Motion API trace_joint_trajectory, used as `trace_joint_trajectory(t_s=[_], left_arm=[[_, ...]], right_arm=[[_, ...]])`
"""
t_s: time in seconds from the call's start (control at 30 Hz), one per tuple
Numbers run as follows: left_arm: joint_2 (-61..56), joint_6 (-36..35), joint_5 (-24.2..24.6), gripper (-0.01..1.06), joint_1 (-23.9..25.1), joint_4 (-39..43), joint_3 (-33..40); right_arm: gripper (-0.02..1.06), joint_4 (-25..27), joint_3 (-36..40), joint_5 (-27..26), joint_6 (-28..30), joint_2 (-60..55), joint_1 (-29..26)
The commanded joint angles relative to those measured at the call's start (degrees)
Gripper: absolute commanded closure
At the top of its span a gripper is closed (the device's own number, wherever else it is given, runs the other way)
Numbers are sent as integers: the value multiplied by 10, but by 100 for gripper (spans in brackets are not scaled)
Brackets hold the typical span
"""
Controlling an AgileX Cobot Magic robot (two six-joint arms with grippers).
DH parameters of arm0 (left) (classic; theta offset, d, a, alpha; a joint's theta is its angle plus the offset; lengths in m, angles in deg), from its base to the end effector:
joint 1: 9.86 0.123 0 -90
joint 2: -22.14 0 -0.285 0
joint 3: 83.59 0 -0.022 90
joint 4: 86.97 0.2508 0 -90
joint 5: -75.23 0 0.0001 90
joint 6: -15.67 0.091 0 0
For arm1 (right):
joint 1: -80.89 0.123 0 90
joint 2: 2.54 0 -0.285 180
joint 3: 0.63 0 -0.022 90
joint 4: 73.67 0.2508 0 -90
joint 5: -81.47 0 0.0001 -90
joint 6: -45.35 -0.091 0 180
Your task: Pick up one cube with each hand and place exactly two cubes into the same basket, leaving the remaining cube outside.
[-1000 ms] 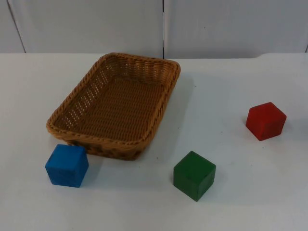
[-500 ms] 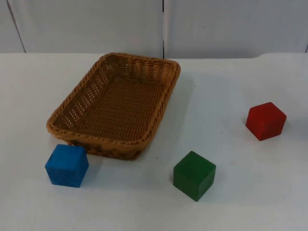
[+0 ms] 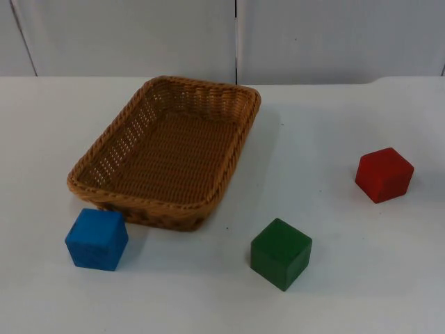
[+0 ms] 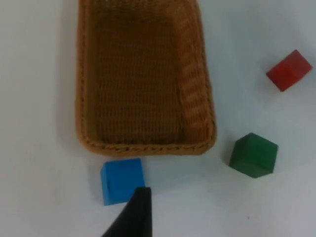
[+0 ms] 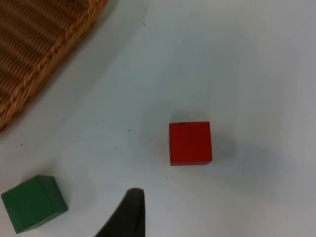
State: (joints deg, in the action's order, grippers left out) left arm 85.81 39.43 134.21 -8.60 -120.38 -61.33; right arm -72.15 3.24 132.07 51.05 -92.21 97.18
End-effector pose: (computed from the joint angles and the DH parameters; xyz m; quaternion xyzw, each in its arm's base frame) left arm 0.1744 -0.0391 0.3565 0.1125 0.9088 -0.2104 0.3424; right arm 0.2906 0.0869 0.3407 -0.1767 0.9348 0.0407 0.3054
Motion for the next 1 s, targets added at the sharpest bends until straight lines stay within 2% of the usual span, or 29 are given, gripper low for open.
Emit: trace_joint_trajectory(t_s=[0.0, 0.2, 0.23, 0.4, 0.43, 0.57, 0.63, 0.73, 0.83, 0.97], left_arm=[[9, 5, -10, 0, -23, -7, -10], [72, -29, -39, 0, -136, 43, -48], [72, -29, -39, 0, -136, 43, -48], [141, -99, -61, 0, -241, 148, -84], [141, -99, -61, 0, -241, 148, -84], [191, -116, -85, 0, -311, 180, -101], [203, -120, -92, 0, -325, 187, -102], [238, -126, -108, 0, -375, 212, -105], [270, -159, -126, 0, -421, 258, -106], [301, -204, -140, 0, -453, 306, -106]], right_arm=[[-1, 2, -21, 18, 3, -22, 4], [-1, 2, -51, 27, 3, -83, 4], [-1, 2, -51, 27, 3, -83, 4], [-1, 1, -51, 14, 12, -119, 4], [-1, 1, -51, 14, 12, -119, 4], [-1, 1, -75, 26, 16, -153, 4], [-1, 1, -82, 28, 16, -161, 4], [-1, 1, -100, 35, 16, -181, 4], [-1, 1, -118, 37, 29, -202, 4], [-1, 1, -129, 37, 29, -219, 4]])
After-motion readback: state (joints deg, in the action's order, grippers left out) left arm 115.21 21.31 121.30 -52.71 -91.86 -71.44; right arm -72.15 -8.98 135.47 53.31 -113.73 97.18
